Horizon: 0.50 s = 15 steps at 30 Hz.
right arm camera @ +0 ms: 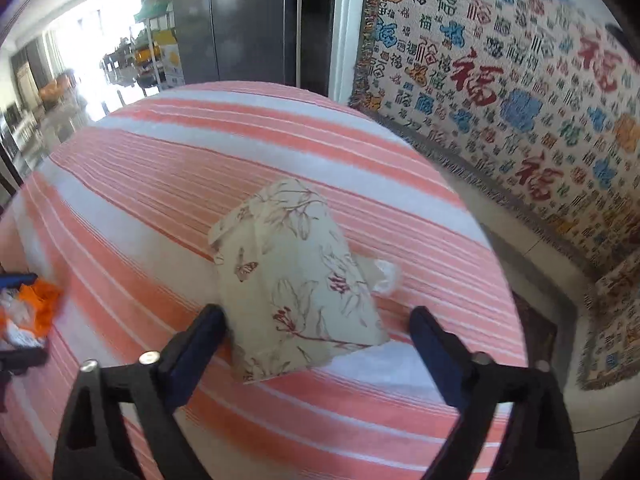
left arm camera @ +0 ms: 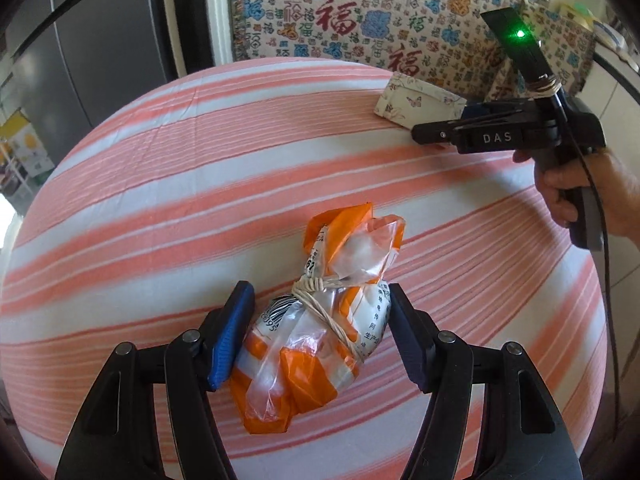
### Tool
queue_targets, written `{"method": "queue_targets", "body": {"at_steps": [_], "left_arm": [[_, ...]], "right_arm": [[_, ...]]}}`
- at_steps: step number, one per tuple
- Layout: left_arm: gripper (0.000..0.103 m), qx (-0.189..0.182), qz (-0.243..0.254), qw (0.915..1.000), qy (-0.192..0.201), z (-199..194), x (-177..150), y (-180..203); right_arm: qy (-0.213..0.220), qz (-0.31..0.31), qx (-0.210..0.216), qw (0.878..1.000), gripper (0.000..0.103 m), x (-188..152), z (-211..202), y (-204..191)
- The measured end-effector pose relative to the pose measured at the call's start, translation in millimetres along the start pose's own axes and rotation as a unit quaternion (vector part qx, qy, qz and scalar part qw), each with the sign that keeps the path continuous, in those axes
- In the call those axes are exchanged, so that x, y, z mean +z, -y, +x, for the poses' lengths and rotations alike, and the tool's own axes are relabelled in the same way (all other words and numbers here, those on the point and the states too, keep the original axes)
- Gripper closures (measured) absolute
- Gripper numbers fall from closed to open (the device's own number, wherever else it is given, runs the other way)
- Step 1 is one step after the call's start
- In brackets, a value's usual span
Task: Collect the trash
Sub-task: 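Grasp the cream butterfly-print box with the right tool while the left holds the tied bag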
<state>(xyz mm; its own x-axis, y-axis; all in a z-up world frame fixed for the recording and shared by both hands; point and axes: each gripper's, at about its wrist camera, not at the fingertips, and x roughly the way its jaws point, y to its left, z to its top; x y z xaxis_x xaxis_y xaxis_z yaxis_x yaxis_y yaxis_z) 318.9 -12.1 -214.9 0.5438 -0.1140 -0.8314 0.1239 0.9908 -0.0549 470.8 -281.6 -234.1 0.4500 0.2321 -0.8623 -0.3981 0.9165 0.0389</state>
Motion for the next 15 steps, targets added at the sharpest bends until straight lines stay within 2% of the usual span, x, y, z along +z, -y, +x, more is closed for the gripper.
{"method": "queue_targets", "body": {"at_steps": [5, 7, 9, 11, 13, 15], "left_arm": [[0.033, 0.029, -0.019, 0.9992, 0.019, -10, -22, 16], [0.022, 0.029, -0.009, 0.9994, 0.019, -13, -31, 23], [0.004, 0.019, 0.013, 0.9997, 0.008, -13, -37, 31], [0.003, 0.014, 0.036, 0.9993, 0.003, -14, -40, 38], [0.003, -0.007, 0.041, 0.9991, -0.001, -19, -42, 34], [0.003, -0.037, 0.034, 0.9987, -0.007, -23, -36, 26]], "right_arm": [[0.004, 0.048, -0.031, 0.998, 0.033, -27, -17, -16], [0.003, 0.071, -0.051, 0.996, 0.033, -53, -32, -33], [0.006, 0.097, -0.068, 0.993, 0.033, -87, -53, -56], [0.009, 0.116, -0.073, 0.991, 0.033, -116, -72, -74], [0.007, 0.131, -0.076, 0.988, 0.033, -136, -86, -85], [-0.002, 0.129, -0.053, 0.99, 0.028, -143, -92, -88]]}}
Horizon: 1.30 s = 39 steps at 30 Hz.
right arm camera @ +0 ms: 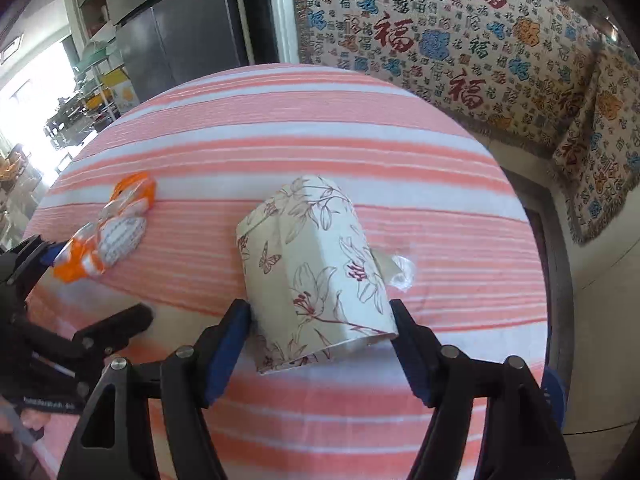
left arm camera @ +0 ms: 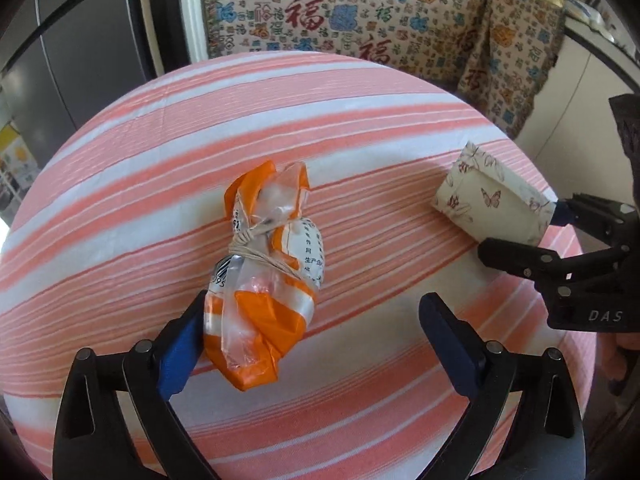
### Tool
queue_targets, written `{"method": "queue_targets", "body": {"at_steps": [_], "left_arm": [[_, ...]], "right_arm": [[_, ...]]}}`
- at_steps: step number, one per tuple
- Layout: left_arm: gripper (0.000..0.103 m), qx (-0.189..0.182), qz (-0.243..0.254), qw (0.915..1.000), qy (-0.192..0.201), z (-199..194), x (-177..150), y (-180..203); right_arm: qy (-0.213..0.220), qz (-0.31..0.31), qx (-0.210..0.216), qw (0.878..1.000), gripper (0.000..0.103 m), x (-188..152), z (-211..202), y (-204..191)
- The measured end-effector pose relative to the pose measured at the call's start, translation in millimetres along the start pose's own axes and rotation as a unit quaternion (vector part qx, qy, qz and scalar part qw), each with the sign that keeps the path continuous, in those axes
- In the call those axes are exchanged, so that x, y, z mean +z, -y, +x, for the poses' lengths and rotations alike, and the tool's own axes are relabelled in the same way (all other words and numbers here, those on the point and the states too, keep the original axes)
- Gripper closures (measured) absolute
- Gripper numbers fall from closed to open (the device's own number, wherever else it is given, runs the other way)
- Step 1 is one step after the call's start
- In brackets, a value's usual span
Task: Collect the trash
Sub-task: 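Grasp the cream butterfly-print box with the right tool while the left holds the tied bag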
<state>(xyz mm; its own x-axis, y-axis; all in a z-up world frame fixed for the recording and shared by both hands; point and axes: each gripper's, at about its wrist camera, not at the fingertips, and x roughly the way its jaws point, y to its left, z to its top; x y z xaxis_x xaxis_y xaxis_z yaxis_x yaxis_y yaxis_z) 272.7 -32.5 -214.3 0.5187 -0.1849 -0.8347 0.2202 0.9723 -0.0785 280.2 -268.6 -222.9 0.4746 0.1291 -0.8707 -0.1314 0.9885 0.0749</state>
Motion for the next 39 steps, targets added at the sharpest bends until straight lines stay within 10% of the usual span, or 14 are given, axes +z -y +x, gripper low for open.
{"method": "queue_targets", "body": {"at_steps": [8, 10, 12, 21, 26, 28, 31, 39], "left_arm": [[0.004, -0.041, 0.009, 0.9988, -0.025, 1, 24, -11], [0.02, -0.039, 0.011, 0.9986, -0.033, 5, 27, -11], [0.058, -0.029, 0.02, 0.9986, -0.04, 10, 29, -9], [0.059, -0.065, -0.018, 0.9977, -0.009, -20, 13, 10], [0.059, -0.063, -0.021, 0.9978, -0.007, -30, -3, 23], [0.059, -0.059, -0.02, 0.998, -0.012, -27, -9, 27], [0.059, -0.064, -0.031, 0.9974, -0.01, -26, -15, 26], [0.059, -0.065, -0.057, 0.9962, -0.005, -21, -16, 21]], "right_arm": [[-0.04, -0.071, 0.011, 0.997, 0.024, 26, -8, -7], [-0.06, -0.098, 0.016, 0.993, 0.024, 27, -3, -18], [-0.074, -0.109, -0.001, 0.991, 0.042, 25, 2, -23], [-0.044, -0.024, 0.007, 0.999, 0.085, 12, -37, 8], [-0.02, 0.018, 0.022, 0.999, 0.087, -2, -60, 29], [-0.008, 0.029, 0.032, 0.999, 0.084, -5, -64, 38], [0.005, 0.045, 0.039, 0.998, 0.02, -15, -69, 48], [-0.004, 0.015, 0.025, 1.0, 0.009, -28, -41, 23]]}}
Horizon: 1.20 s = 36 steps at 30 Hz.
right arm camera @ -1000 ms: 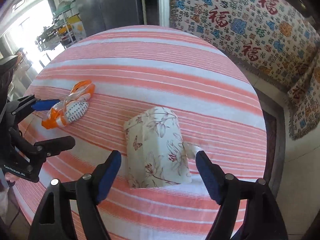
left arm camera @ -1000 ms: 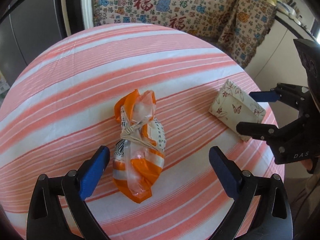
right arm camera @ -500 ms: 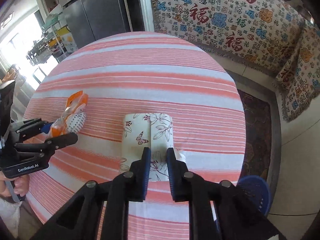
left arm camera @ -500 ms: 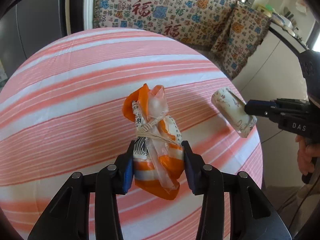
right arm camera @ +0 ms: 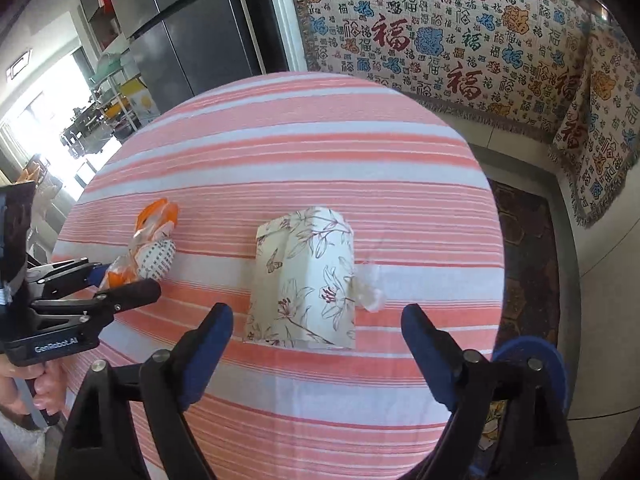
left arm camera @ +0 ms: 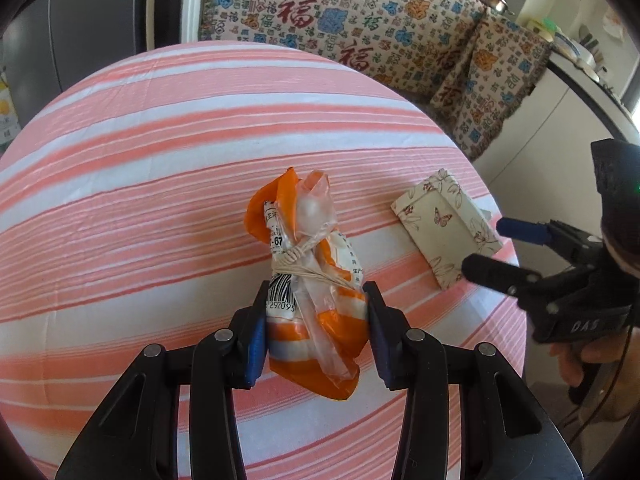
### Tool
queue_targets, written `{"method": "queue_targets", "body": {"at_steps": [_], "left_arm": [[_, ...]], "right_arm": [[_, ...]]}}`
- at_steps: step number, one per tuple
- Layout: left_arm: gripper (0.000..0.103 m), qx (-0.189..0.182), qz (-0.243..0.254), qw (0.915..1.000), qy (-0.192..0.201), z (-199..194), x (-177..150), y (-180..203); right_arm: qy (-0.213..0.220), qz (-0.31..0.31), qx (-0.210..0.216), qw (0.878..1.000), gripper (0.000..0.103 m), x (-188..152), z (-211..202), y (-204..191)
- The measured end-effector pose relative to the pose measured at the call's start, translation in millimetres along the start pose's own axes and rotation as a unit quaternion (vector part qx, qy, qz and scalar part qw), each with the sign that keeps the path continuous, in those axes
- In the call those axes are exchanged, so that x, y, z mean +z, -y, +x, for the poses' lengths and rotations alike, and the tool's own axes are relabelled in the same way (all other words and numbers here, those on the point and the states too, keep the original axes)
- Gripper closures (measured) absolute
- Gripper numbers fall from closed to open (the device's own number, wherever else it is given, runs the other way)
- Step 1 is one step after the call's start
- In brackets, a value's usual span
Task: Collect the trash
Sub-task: 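Grasp the cream butterfly-print box with the right tool while the left holds the tied bag, then carry the tied bag and box to the wastebasket and release both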
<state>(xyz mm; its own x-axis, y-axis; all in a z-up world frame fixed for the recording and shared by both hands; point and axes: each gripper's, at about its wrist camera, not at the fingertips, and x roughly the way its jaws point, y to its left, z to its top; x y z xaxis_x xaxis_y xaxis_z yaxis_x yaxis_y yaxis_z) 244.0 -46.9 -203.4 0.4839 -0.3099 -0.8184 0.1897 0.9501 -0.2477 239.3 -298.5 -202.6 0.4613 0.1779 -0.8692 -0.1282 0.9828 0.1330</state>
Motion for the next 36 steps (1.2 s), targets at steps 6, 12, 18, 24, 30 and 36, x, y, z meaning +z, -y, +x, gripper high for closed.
{"method": "queue_targets", "body": {"at_steps": [6, 12, 18, 24, 30, 36], "left_arm": [[0.059, 0.002, 0.01, 1.0, 0.002, 4, 0, 3], [0.059, -0.031, 0.024, 0.9991, 0.013, -4, 5, 30], [0.059, -0.065, 0.068, 0.9954, 0.017, -7, 17, 98], [0.059, -0.101, 0.117, 0.988, 0.007, 5, 24, 186], [0.059, -0.13, 0.171, 0.9766, -0.014, 31, 13, 275], [0.059, -0.143, 0.207, 0.9669, -0.043, 70, -1, 345]], "right_arm": [[0.008, 0.012, -0.068, 0.998, 0.045, 1, 26, -10], [0.03, 0.062, -0.033, 0.997, 0.046, -2, -7, 14], [0.058, 0.078, -0.038, 0.995, 0.045, -19, -59, 41], [0.07, 0.106, -0.077, 0.989, 0.044, -48, -111, 105], [0.069, 0.159, -0.133, 0.976, 0.044, -96, -149, 185], [0.048, 0.217, -0.154, 0.963, 0.044, -142, -152, 255]]}}
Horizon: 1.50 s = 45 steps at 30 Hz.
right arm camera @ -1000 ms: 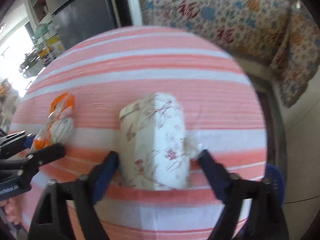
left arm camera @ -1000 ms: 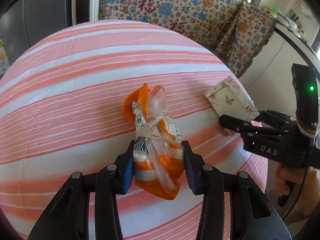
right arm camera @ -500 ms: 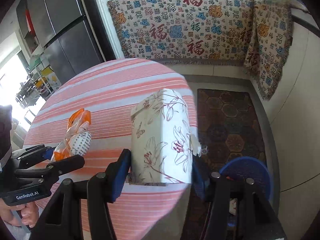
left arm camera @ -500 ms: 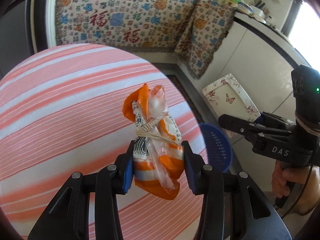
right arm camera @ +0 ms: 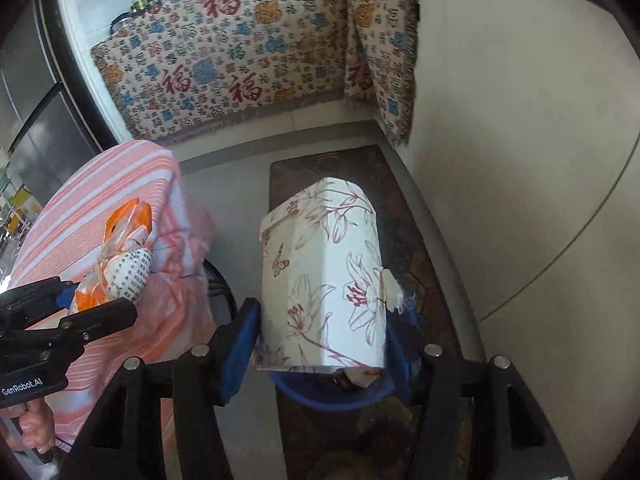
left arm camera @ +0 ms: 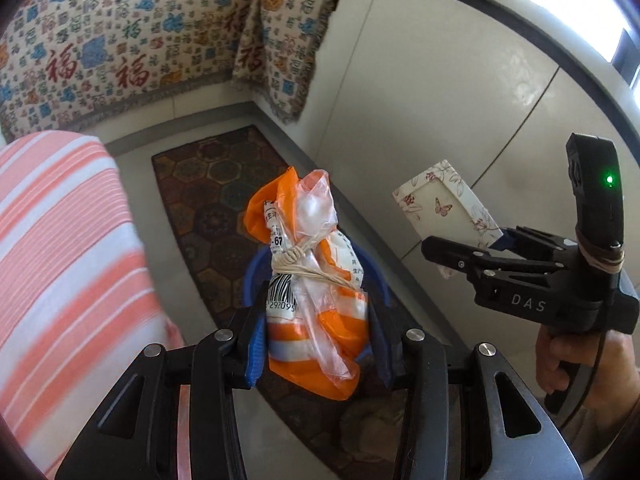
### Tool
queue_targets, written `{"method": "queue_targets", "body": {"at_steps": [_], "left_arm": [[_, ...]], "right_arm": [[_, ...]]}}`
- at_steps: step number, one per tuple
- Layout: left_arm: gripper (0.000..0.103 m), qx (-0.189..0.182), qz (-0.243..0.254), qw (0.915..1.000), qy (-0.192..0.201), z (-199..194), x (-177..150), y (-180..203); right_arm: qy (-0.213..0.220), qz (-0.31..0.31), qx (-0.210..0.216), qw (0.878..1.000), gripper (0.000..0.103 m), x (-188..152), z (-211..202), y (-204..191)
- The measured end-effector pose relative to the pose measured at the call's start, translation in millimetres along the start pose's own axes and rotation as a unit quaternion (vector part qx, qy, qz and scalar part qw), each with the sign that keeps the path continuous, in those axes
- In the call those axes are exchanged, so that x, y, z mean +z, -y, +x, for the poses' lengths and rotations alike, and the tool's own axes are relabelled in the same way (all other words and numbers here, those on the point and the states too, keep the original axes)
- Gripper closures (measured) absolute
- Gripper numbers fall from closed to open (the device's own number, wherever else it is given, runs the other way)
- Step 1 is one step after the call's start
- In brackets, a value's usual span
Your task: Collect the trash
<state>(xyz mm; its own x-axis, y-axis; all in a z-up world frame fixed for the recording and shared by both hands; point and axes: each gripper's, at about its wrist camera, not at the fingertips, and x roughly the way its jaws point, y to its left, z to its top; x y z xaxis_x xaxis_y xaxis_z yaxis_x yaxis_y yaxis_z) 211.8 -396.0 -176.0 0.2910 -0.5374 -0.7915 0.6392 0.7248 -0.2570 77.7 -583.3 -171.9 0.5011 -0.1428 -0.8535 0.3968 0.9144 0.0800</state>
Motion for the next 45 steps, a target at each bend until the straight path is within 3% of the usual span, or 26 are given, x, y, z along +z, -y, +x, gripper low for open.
{"method": "queue_targets", "body": {"at_steps": [8, 17, 19, 20, 21, 23, 25, 28, 33, 39, 45], "left_arm": [[0.059, 0.004, 0.013, 0.9995, -0.03, 56, 12, 25], [0.057, 0.004, 0.015, 0.9984, -0.054, 93, 10, 18], [0.051, -0.001, 0.019, 0.998, -0.061, 100, 8, 16], [0.035, -0.002, 0.02, 0.9978, -0.062, 104, 7, 16], [0.021, 0.001, 0.02, 0.998, -0.06, 106, 7, 16], [0.016, 0.011, 0.018, 0.9985, -0.05, 106, 5, 15], [0.016, 0.017, 0.011, 0.9986, -0.05, 105, 5, 14], [0.016, 0.033, -0.005, 0.9986, -0.041, 92, 8, 15], [0.001, 0.067, 0.002, 0.9977, -0.009, 46, 0, 31], [0.001, 0.088, 0.012, 0.996, 0.002, 6, -19, 49], [0.001, 0.123, 0.026, 0.992, 0.004, -17, -30, 60]], "right_arm": [[-0.03, 0.041, 0.008, 0.999, 0.043, -5, 42, 49], [-0.055, 0.081, 0.03, 0.995, 0.042, -3, 79, 76], [-0.06, 0.09, 0.04, 0.993, 0.039, -1, 90, 79], [-0.065, 0.097, 0.049, 0.992, 0.036, 0, 95, 81], [-0.07, 0.11, 0.06, 0.99, 0.027, 0, 103, 84], [-0.076, 0.135, 0.064, 0.986, 0.018, -1, 114, 90], [-0.074, 0.144, 0.063, 0.985, 0.018, -1, 116, 91], [-0.057, 0.147, 0.06, 0.986, 0.018, -1, 105, 92], [-0.041, 0.12, 0.006, 0.992, 0.016, -4, 58, 76], [-0.014, 0.103, -0.03, 0.994, 0.003, -35, -5, 59], [0.017, 0.092, -0.072, 0.993, 0.003, -72, -47, 35]]}}
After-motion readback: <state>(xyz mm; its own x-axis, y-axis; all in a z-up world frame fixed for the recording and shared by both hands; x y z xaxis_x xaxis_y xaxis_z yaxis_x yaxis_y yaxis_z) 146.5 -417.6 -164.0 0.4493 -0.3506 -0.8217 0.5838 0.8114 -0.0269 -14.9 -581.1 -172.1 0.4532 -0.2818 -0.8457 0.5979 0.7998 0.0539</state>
